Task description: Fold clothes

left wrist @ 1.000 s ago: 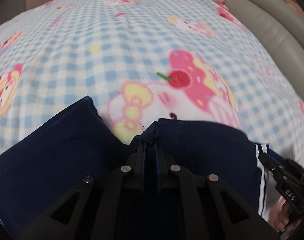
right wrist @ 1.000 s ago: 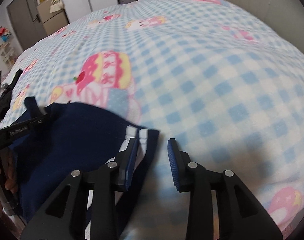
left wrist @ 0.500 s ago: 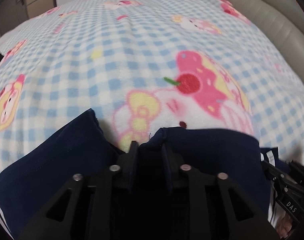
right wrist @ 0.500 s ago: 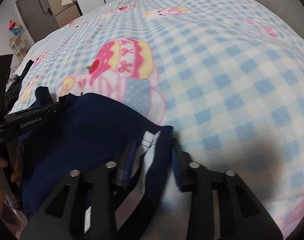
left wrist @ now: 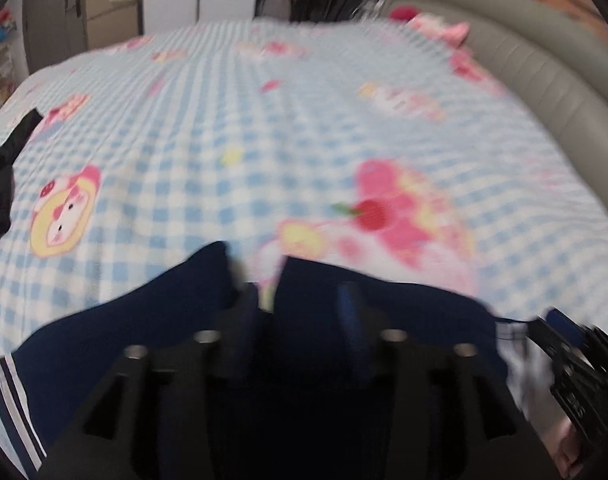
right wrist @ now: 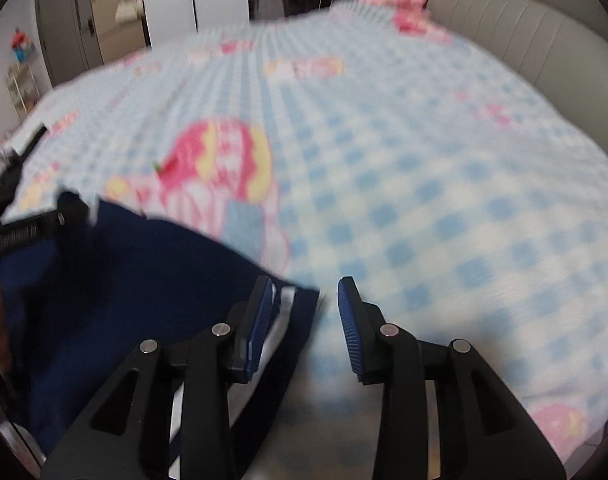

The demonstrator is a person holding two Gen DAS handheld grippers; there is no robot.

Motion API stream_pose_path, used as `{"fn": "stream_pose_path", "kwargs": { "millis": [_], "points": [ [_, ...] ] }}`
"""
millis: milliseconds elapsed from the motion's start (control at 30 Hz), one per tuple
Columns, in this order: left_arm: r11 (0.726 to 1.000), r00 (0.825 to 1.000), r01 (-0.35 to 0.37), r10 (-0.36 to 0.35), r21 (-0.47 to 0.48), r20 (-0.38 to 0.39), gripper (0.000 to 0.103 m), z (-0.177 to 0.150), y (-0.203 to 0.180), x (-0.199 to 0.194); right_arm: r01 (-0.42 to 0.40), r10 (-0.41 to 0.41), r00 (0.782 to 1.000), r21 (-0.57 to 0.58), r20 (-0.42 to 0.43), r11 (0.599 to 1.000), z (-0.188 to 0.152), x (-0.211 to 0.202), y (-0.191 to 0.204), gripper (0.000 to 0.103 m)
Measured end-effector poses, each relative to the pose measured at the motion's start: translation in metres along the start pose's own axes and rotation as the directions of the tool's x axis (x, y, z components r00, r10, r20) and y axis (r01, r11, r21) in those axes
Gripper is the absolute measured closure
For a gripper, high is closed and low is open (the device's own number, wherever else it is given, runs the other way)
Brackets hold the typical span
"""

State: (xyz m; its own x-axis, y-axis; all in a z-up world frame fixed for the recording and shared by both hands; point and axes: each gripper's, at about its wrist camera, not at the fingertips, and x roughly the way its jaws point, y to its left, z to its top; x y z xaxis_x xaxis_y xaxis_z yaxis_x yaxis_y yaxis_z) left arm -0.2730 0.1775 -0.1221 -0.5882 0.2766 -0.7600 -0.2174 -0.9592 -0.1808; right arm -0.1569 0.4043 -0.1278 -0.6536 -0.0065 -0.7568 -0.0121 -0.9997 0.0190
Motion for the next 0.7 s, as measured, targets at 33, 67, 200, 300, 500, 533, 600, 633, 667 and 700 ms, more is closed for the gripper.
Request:
{"fn": "stream_pose_path", "kwargs": {
  "millis": [33,67,200,300,500,533,600,633,667,700],
  "points": [
    [0.999,0.999,0.050,-0.049,0.018,-0.009,0.054,-0.004,-0.008,-0.005,-0.021,0.021,1.000,-0.003,0.008,1.000,-0.001,-0.005,0.001,0.056],
    [0.996,0.997,0.079,-0.078,0.039,-0.029,0.054,-0.007,-0.015,-0.006,-0.042,0.042,0.999,-0.010,0.004,0.999,-0.003,-0.007,0.002,0.056],
    [0.986,0.991,0.091,-0.075,0.139,-0.113,0.054,-0.027,-0.045,0.003,-0.043,0.042,0.998,-0.034,-0.045,0.998,-0.005,0.011,0.029,0.056],
    [0.991,0.980,0.021,0.005,0.130,-0.196,0.054,-0.042,-0.041,0.014,-0.023,0.021,0.998,-0.037,-0.056,0.999,-0.011,0.009,0.037,0.056],
    [0.998,0.992,0.065,-0.063,0.016,-0.109,0.055,-0.041,-0.029,-0.030,-0.011,0.011,0.997,0.007,-0.078,1.000,-0.017,0.007,0.039,0.056],
    [0.998,0.994,0.055,-0.052,0.031,-0.091,0.055,-0.046,-0.030,-0.041,-0.013,0.014,0.998,0.014,-0.063,1.000,-0.019,0.002,0.041,0.056],
    [0.998,0.997,0.025,-0.021,0.055,-0.073,0.055,-0.060,-0.032,-0.058,-0.032,0.032,0.998,0.010,-0.060,0.999,-0.022,-0.006,0.047,0.056],
    [0.998,0.997,0.017,-0.013,0.053,-0.076,0.055,-0.067,-0.031,-0.062,-0.038,0.038,0.997,0.004,-0.068,0.999,-0.022,-0.005,0.053,0.056],
    [0.999,0.997,0.012,-0.009,0.042,-0.082,0.055,-0.072,-0.027,-0.063,-0.041,0.041,0.996,-0.002,-0.076,0.999,-0.023,-0.002,0.059,0.056],
    [1.000,0.995,0.004,-0.001,0.024,-0.096,0.055,-0.077,-0.021,-0.060,-0.044,0.042,0.995,-0.012,-0.086,0.999,-0.024,0.000,0.066,0.056]
  ]
}}
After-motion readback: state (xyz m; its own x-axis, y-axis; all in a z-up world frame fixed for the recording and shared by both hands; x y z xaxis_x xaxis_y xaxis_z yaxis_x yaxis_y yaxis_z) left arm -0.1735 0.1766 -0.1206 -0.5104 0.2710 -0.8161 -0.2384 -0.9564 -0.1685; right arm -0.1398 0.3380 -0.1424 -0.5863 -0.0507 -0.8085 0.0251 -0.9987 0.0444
